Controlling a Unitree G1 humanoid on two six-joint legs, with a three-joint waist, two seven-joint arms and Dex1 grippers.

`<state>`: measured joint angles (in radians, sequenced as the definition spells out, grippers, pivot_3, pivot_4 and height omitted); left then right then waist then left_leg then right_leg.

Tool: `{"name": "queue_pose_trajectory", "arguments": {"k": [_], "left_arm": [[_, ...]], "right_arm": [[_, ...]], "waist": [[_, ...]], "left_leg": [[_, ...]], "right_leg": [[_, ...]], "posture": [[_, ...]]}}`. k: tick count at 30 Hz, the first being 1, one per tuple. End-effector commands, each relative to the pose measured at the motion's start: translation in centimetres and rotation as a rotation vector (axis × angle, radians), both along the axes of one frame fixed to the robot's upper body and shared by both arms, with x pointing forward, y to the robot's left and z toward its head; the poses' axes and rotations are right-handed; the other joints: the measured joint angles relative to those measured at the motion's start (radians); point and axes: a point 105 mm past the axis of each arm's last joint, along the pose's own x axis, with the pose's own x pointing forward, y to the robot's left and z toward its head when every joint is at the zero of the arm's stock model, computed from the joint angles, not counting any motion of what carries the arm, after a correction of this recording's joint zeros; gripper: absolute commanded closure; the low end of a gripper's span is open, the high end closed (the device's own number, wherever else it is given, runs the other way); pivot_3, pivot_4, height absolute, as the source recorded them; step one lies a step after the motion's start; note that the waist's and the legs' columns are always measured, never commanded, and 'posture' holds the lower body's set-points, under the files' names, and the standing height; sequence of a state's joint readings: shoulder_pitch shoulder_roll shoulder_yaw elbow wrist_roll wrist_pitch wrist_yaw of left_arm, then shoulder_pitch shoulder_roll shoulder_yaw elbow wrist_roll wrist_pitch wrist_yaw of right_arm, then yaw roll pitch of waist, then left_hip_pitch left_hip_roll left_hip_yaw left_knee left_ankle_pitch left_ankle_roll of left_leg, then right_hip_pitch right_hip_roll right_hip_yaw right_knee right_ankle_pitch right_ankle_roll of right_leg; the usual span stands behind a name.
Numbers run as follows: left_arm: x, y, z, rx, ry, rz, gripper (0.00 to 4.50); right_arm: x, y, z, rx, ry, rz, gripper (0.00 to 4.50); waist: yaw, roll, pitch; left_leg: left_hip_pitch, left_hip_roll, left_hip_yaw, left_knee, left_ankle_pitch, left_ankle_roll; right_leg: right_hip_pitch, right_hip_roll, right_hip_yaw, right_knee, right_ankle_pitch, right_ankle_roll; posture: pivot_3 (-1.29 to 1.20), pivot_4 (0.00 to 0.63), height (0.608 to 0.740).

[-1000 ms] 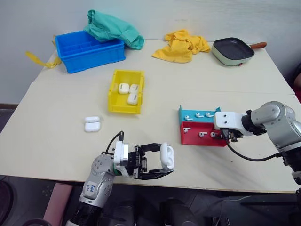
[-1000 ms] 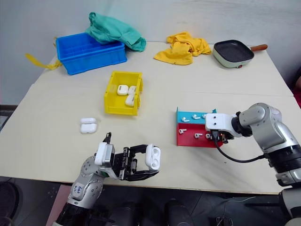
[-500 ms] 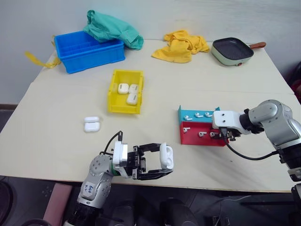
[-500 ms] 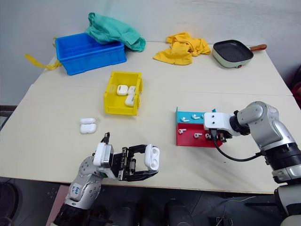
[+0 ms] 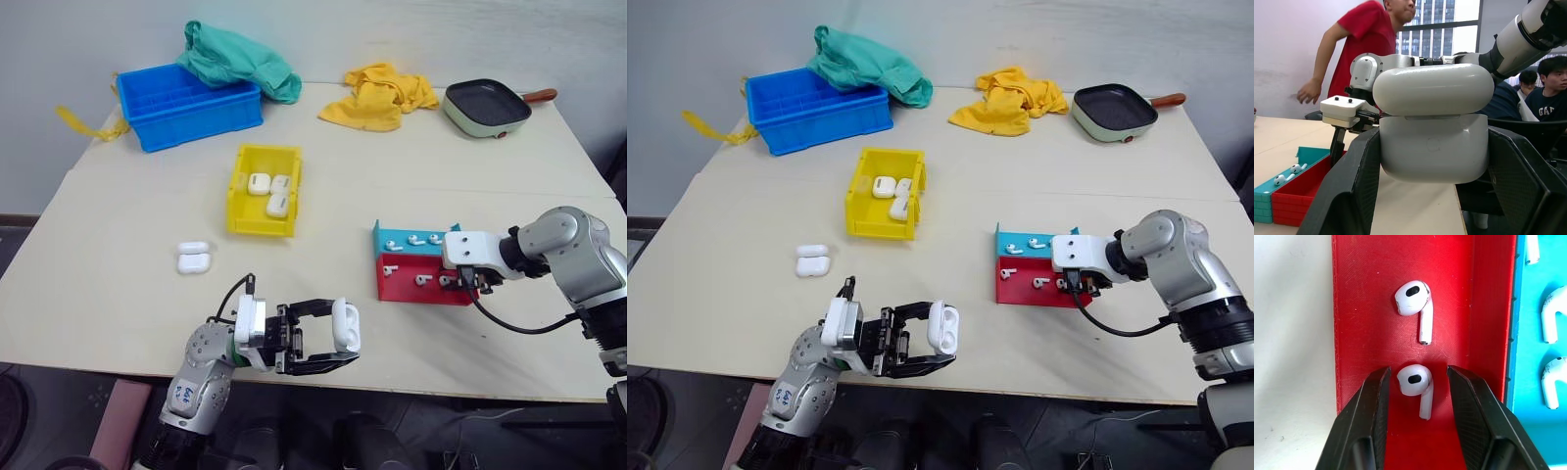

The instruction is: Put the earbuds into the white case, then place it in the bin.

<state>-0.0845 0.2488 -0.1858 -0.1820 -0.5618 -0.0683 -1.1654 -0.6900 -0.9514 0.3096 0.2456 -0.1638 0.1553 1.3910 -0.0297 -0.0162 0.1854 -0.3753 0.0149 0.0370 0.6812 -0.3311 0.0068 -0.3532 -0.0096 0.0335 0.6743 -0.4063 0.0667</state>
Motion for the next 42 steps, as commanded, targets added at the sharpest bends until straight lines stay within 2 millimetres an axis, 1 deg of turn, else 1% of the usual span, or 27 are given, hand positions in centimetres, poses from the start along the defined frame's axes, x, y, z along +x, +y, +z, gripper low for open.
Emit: {"name": "queue_pose_trajectory", "arguments": {"k": [1, 2, 3, 11, 14, 16, 17, 19, 20, 21, 23, 24, 25, 27, 28, 30, 32, 36, 38, 42], "left_arm": [[-0.5, -0.1, 0.8, -0.011, -0.043, -0.013, 1.72], [-0.5, -0.1, 0.8, -0.011, -0.043, -0.013, 1.72], [-0.5, -0.1, 0.8, -0.010, -0.044, -0.012, 1.72], [-0.1, 0.1, 1.0, -0.015, -0.063, -0.002, 1.72], [0.4, 0.2, 1.8, -0.037, -0.080, -0.016, 1.72], [0.3, 0.1, 2.4, -0.049, -0.072, -0.071, 1.72], [0.6, 0.0, 2.6, -0.043, -0.070, -0.081, 1.72], [0.9, -0.2, 2.9, -0.047, -0.068, -0.093, 1.72], [1.1, -0.4, 3.2, -0.063, -0.083, -0.092, 1.72], [1.3, -0.6, 3.7, -0.085, -0.098, -0.098, 1.72], [1.8, -1.2, 4.7, -0.135, -0.116, -0.110, 1.72], [2.1, -1.3, 5.0, -0.147, -0.112, -0.119, 1.72], [2.2, -1.5, 5.2, -0.157, -0.107, -0.127, 1.72], [2.4, -1.5, 5.2, -0.162, -0.084, -0.155, 1.72], [2.5, -1.5, 5.3, -0.170, -0.069, -0.171, 1.72], [2.6, -1.6, 5.3, -0.177, -0.038, -0.199, 1.72], [2.8, -1.6, 5.6, -0.195, -0.015, -0.213, 1.72], [2.9, -1.6, 6.5, -0.226, 0.012, -0.230, 1.72], [2.8, -1.7, 6.6, -0.221, 0.014, -0.245, 1.72], [2.5, -2.1, 6.8, -0.218, 0.004, -0.261, 1.72]], "right_arm": [[-0.2, -0.5, -0.5, -0.023, 0.027, -0.014, 3.50], [-0.1, -0.5, -0.5, -0.022, 0.025, -0.014, 3.86], [-0.1, -0.5, -0.5, -0.023, 0.025, -0.014, 4.04], [0.1, -0.6, 0.1, -0.018, 0.003, -0.015, 4.04], [0.1, -0.6, 2.0, 0.021, -0.074, 0.012, 4.04], [-0.7, -0.4, 4.0, 0.130, -0.096, 0.023, 4.04], [-1.5, -0.2, 5.0, 0.203, -0.099, 0.037, 4.04], [-2.4, -0.1, 6.0, 0.291, -0.102, 0.032, 4.04], [-3.0, 0.2, 6.7, 0.372, -0.108, 0.028, 4.04], [-3.7, 0.8, 7.7, 0.495, -0.122, 0.016, 4.04], [-5.0, 2.4, 10.8, 0.830, -0.204, 0.016, 4.04], [-5.7, 3.0, 11.9, 0.975, -0.221, 0.016, 4.04], [-6.4, 3.4, 12.8, 1.110, -0.212, 0.025, 4.04], [-8.0, 4.8, 13.8, 1.267, -0.251, 0.084, 4.04], [-8.6, 5.6, 13.9, 1.330, -0.259, 0.093, 4.04], [-10.0, 7.5, 14.0, 1.409, -0.249, 0.138, 4.04], [-11.4, 9.2, 13.9, 1.443, -0.240, 0.207, 4.04], [-12.7, 11.4, 14.3, 1.500, -0.264, 0.303, 4.04], [-13.0, 12.2, 14.2, 1.508, -0.265, 0.334, 4.04], [-12.9, 12.5, 13.7, 1.505, -0.268, 0.336, 4.04]], "waist": [[0.000, 0.000, 0.000], [0.000, 0.000, 0.000], [0.000, 0.000, 0.000], [-0.001, 0.000, 0.000], [0.000, 0.000, 0.000], [0.002, 0.000, 0.000], [0.002, 0.000, 0.000], [0.005, 0.001, 0.000], [0.004, 0.001, 0.000], [0.004, 0.001, 0.000], [0.004, 0.001, 0.000], [0.004, 0.000, 0.000], [0.004, 0.000, 0.001], [0.002, 0.000, 0.001], [0.002, 0.000, 0.001], [-0.001, 0.000, 0.001], [0.001, 0.000, 0.001], [0.002, 0.000, 0.001], [0.001, 0.000, 0.001], [0.001, 0.000, 0.001]], "left_leg": [[0.000, 0.000, 0.000, 0.000, 0.000, 0.000], [0.000, 0.000, 0.000, 0.000, 0.000, 0.000], [0.000, 0.000, 0.000, 0.000, 0.000, 0.000], [0.001, 0.000, 0.000, 0.000, 0.000, 0.000], [0.001, 0.000, 0.000, 0.000, 0.000, 0.000], [0.001, 0.000, 0.000, 0.000, 0.000, 0.000], [0.000, 0.000, 0.000, 0.000, 0.000, 0.000], [0.000, 0.000, 0.000, 0.000, 0.000, 0.000], [-0.001, 0.000, -0.001, 0.000, 0.000, 0.000], [-0.001, 0.000, -0.001, 0.000, 0.000, 0.000], [-0.001, 0.000, -0.001, -0.001, 0.000, 0.000], [-0.001, 0.000, -0.001, -0.001, 0.000, 0.001], [-0.001, 0.000, -0.001, -0.001, 0.000, 0.001], [-0.001, 0.000, -0.002, 0.000, 0.000, 0.000], [-0.002, 0.000, -0.001, 0.001, 0.000, 0.000], [-0.001, 0.000, -0.001, 0.000, 0.000, 0.000], [-0.001, 0.000, -0.001, 0.000, 0.000, 0.000], [-0.001, 0.000, -0.001, 0.000, 0.000, 0.000], [-0.001, 0.000, -0.001, 0.000, 0.000, 0.000], [-0.001, 0.000, -0.001, 0.000, 0.000, 0.000]], "right_leg": [[0.000, 0.000, 0.000, 0.000, 0.000, 0.000], [0.000, 0.000, 0.000, 0.000, 0.000, 0.000], [0.000, 0.000, 0.000, 0.000, 0.000, 0.000], [0.001, 0.000, 0.000, 0.000, 0.000, 0.000], [0.001, 0.000, 0.000, 0.000, 0.000, 0.000], [0.001, 0.000, 0.000, 0.000, 0.000, 0.000], [0.001, 0.000, 0.000, 0.000, 0.000, 0.000], [0.001, 0.000, -0.001, 0.000, 0.000, 0.000], [0.000, 0.000, -0.001, -0.001, 0.000, 0.000], [0.000, 0.000, -0.001, -0.001, 0.000, 0.000], [0.001, 0.000, -0.002, -0.001, 0.000, 0.000], [0.001, 0.000, -0.002, -0.002, 0.000, 0.000], [0.001, 0.000, -0.002, -0.002, 0.000, 0.000], [0.002, 0.001, -0.003, -0.002, 0.000, 0.000], [0.002, 0.001, -0.003, -0.002, 0.000, 0.000], [0.002, 0.001, -0.002, -0.001, 0.000, 0.000], [0.001, 0.001, -0.002, 0.000, 0.000, 0.000], [0.002, 0.001, -0.001, -0.001, 0.001, 0.001], [0.002, 0.001, -0.001, -0.002, 0.001, 0.001], [0.001, 0.001, -0.001, -0.002, 0.001, 0.001]], "posture": [[0.00, 0.150, 0.740], [0.00, 0.150, 0.740], [0.00, 0.150, 0.740], [0.00, 0.150, 0.740], [0.00, 0.150, 0.740], [0.00, 0.150, 0.740], [0.00, 0.150, 0.740], [0.00, 0.150, 0.740], [0.00, 0.150, 0.740], [0.00, 0.150, 0.740], [0.00, 0.150, 0.740], [0.00, 0.150, 0.740], [0.00, 0.150, 0.740], [0.00, 0.150, 0.740], [0.00, 0.150, 0.740], [0.00, 0.150, 0.740], [0.00, 0.150, 0.740], [0.00, 0.150, 0.740], [0.00, 0.150, 0.740], [0.00, 0.150, 0.740]]}}
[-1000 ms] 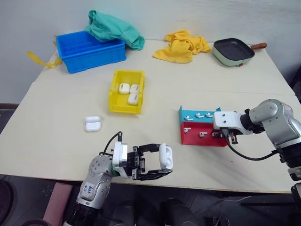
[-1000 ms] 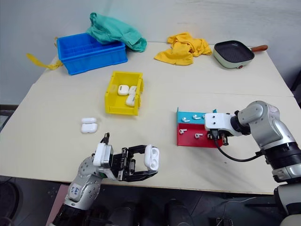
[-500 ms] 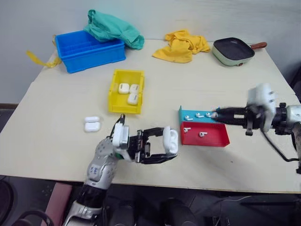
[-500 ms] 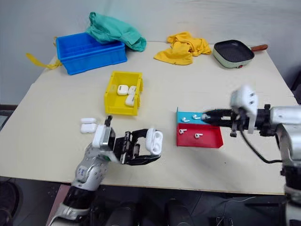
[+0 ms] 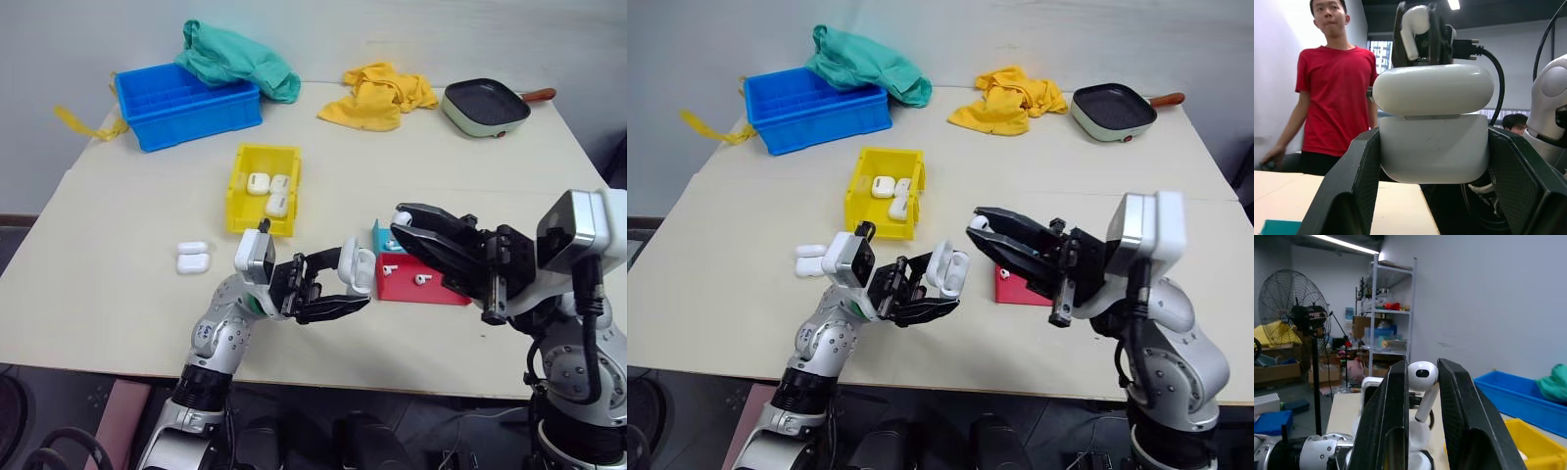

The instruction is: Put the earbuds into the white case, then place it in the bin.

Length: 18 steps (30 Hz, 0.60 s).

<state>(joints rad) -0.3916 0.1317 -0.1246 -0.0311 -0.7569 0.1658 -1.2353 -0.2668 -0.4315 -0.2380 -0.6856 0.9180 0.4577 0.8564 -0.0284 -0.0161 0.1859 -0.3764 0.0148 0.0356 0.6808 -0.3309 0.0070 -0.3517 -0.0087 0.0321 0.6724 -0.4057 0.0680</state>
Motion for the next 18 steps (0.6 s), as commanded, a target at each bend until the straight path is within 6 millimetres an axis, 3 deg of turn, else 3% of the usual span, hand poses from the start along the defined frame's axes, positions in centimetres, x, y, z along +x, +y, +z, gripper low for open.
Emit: {"name": "queue_pose_trajectory", "arguments": {"k": [1, 18], "left_arm": [[-0.7, -0.4, 1.5, -0.036, -0.057, -0.025, 1.72], [-1.2, -1.4, 2.5, -0.072, -0.071, -0.042, 1.72]], "right_arm": [[-0.6, 0.2, 0.2, 0.000, -0.058, -0.008, 4.04], [0.5, 0.4, -1.6, -0.058, -0.052, -0.040, 4.04]], "waist": [[0.001, 0.000, 0.000], [0.000, 0.000, 0.000]], "left_leg": [[0.000, 0.000, 0.000, 0.000, 0.000, 0.000], [0.000, 0.000, 0.000, 0.000, 0.000, 0.000]], "right_leg": [[0.000, 0.000, 0.000, 0.000, 0.000, 0.000], [0.000, 0.000, 0.000, -0.001, 0.000, 0.000]], "posture": [[0.00, 0.150, 0.740], [0.00, 0.150, 0.740]]}}
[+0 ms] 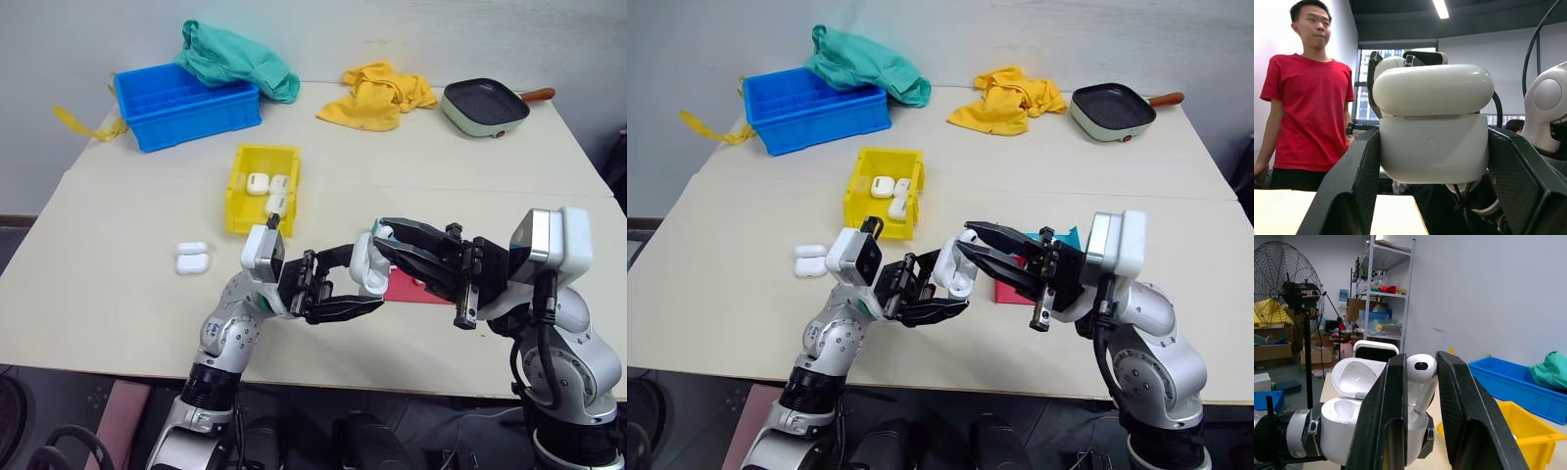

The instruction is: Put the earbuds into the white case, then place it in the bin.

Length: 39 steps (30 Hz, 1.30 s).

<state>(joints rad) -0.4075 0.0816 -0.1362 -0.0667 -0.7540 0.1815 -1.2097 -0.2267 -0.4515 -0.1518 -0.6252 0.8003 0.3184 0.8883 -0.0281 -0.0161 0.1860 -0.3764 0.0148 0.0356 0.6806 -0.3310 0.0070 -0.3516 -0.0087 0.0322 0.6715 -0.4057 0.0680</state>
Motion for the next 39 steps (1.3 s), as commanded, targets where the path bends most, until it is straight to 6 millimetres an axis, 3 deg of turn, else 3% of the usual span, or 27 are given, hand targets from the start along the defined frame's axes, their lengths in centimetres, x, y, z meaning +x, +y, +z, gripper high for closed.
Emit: {"name": "queue_pose_trajectory", "arguments": {"k": [1, 15, 23, 27, 31, 35, 37, 39], "left_arm": [[-0.7, -0.3, 1.3, -0.032, -0.053, -0.016, 1.72], [-0.8, -0.4, 1.8, -0.052, -0.065, -0.008, 1.72], [-0.3, 0.1, 1.3, -0.029, -0.068, 0.018, 1.72], [0.4, 1.2, -0.2, 0.019, -0.052, 0.077, 1.72], [0.5, 3.3, -3.0, 0.134, -0.067, 0.142, 1.72], [0.4, 4.3, -3.8, 0.160, -0.066, 0.184, 1.72], [0.2, 4.3, -3.9, 0.161, -0.067, 0.193, 1.72], [0.2, 4.3, -3.9, 0.157, -0.064, 0.205, 1.72]], "right_arm": [[-0.4, 0.1, 0.0, -0.013, -0.025, 0.008, 4.04], [0.2, -0.5, -1.8, -0.017, 0.045, -0.001, 4.04], [0.1, -2.8, -1.5, -0.048, 0.006, -0.062, 1.34], [-0.1, -6.3, -1.8, -0.101, 0.046, -0.189, 0.02], [-1.3, -13.6, -5.4, -0.314, 0.151, -0.395, 0.02], [-1.6, -21.7, -9.4, -0.474, 0.319, -0.683, 0.02], [-1.8, -23.8, -10.8, -0.555, 0.368, -0.753, 0.02], [-1.5, -24.5, -11.0, -0.577, 0.367, -0.770, 0.02]], "waist": [[0.000, 0.000, 0.000], [0.000, 0.000, 0.000], [0.001, 0.000, 0.000], [0.005, 0.000, 0.000], [0.008, 0.000, 0.000], [0.009, 0.000, 0.000], [0.007, 0.000, 0.000], [0.002, 0.000, 0.000]], "left_leg": [[0.000, 0.000, 0.000, 0.000, 0.000, 0.000], [0.000, 0.000, 0.000, -0.001, 0.000, 0.000], [0.000, 0.000, 0.000, -0.001, 0.000, 0.000], [0.001, 0.000, -0.001, -0.002, 0.000, 0.001], [0.003, -0.001, -0.001, -0.004, -0.002, 0.003], [0.004, -0.001, 0.000, -0.006, -0.003, 0.005], [0.005, -0.002, 0.001, -0.006, -0.002, 0.007], [0.006, -0.002, 0.001, -0.006, -0.002, 0.007]], "right_leg": [[0.000, 0.000, 0.000, 0.000, 0.000, 0.000], [0.000, 0.000, 0.000, -0.002, 0.000, 0.000], [0.002, 0.000, 0.000, -0.004, 0.000, 0.000], [0.005, 0.000, -0.001, -0.009, 0.000, 0.000], [0.009, 0.000, -0.001, -0.014, 0.000, 0.000], [0.012, -0.001, 0.001, -0.019, 0.000, 0.000], [0.013, -0.001, 0.002, -0.019, 0.000, 0.000], [0.013, -0.001, 0.002, -0.019, 0.000, 0.000]], "posture": [[0.00, 0.150, 0.740], [0.00, 0.150, 0.740], [0.00, 0.150, 0.740], [0.00, 0.150, 0.740], [0.00, 0.150, 0.740], [0.00, 0.150, 0.740], [0.00, 0.150, 0.740], [0.00, 0.150, 0.740]]}}
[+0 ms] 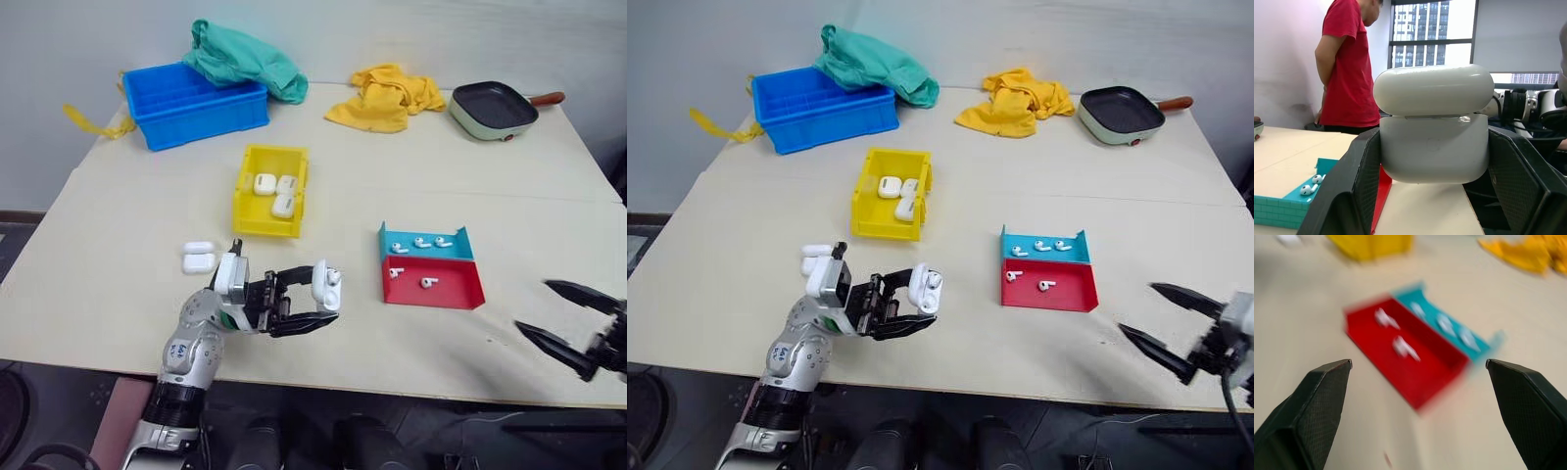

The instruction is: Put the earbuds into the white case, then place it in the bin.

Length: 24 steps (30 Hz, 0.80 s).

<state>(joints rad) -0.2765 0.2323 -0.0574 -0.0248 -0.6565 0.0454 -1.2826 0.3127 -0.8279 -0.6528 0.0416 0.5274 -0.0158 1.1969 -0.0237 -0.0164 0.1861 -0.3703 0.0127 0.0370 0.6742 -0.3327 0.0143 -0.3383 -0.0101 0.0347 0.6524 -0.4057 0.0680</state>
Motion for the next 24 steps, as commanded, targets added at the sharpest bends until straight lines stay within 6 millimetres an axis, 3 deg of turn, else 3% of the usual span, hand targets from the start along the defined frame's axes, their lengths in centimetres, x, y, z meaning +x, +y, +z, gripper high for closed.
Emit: {"name": "queue_pose_trajectory", "arguments": {"k": [1, 6, 10, 15, 19, 24], "left_arm": [[-0.5, -0.3, 0.4, -0.011, -0.039, 0.007, 1.72], [-0.9, -0.8, 0.4, -0.019, -0.035, 0.012, 1.72], [-0.9, -1.2, 0.4, -0.025, -0.034, 0.011, 1.72], [-0.8, -1.7, 0.5, -0.031, -0.038, 0.011, 1.72], [-1.0, -1.9, 0.6, -0.034, -0.042, 0.010, 1.72], [-1.2, -1.7, 0.6, -0.031, -0.043, 0.024, 1.72]], "right_arm": [[0.6, -1.0, 0.8, -0.078, -0.031, 0.005, 0.02], [5.1, 1.2, 3.1, -0.161, 0.010, 0.060, 0.02], [9.3, 6.4, 6.2, -0.228, 0.059, 0.257, 0.02], [12.6, 9.6, 6.9, -0.364, 0.128, 0.366, 1.52], [15.9, 10.6, 6.8, -0.455, 0.167, 0.338, 2.91], [18.4, 10.6, 6.4, -0.618, 0.191, 0.334, 2.91]], "waist": [[-0.007, 0.000, 0.000], [-0.032, 0.002, -0.001], [-0.033, 0.004, 0.000], [-0.005, 0.003, 0.000], [0.000, 0.003, 0.000], [-0.004, 0.004, 0.000]], "left_leg": [[0.000, 0.000, 0.000, 0.000, 0.000, 0.000], [0.003, 0.000, 0.003, -0.004, 0.006, -0.003], [0.003, 0.000, 0.002, -0.006, 0.008, -0.005], [0.000, 0.000, -0.001, -0.009, 0.010, -0.006], [-0.005, 0.000, -0.001, -0.008, 0.009, -0.006], [-0.017, 0.000, -0.001, -0.007, 0.008, -0.005]], "right_leg": [[0.000, 0.000, 0.000, 0.001, 0.000, 0.000], [-0.001, 0.001, 0.001, 0.002, 0.001, -0.001], [-0.003, 0.001, 0.001, 0.004, 0.002, -0.003], [-0.008, 0.001, -0.001, 0.007, 0.002, -0.004], [-0.014, -0.001, -0.001, 0.007, 0.003, -0.002], [-0.028, -0.002, -0.002, 0.012, 0.004, -0.001]], "posture": [[0.00, 0.150, 0.740], [0.00, 0.150, 0.740], [0.00, 0.150, 0.740], [0.00, 0.150, 0.740], [0.00, 0.150, 0.740], [0.00, 0.150, 0.740]]}}
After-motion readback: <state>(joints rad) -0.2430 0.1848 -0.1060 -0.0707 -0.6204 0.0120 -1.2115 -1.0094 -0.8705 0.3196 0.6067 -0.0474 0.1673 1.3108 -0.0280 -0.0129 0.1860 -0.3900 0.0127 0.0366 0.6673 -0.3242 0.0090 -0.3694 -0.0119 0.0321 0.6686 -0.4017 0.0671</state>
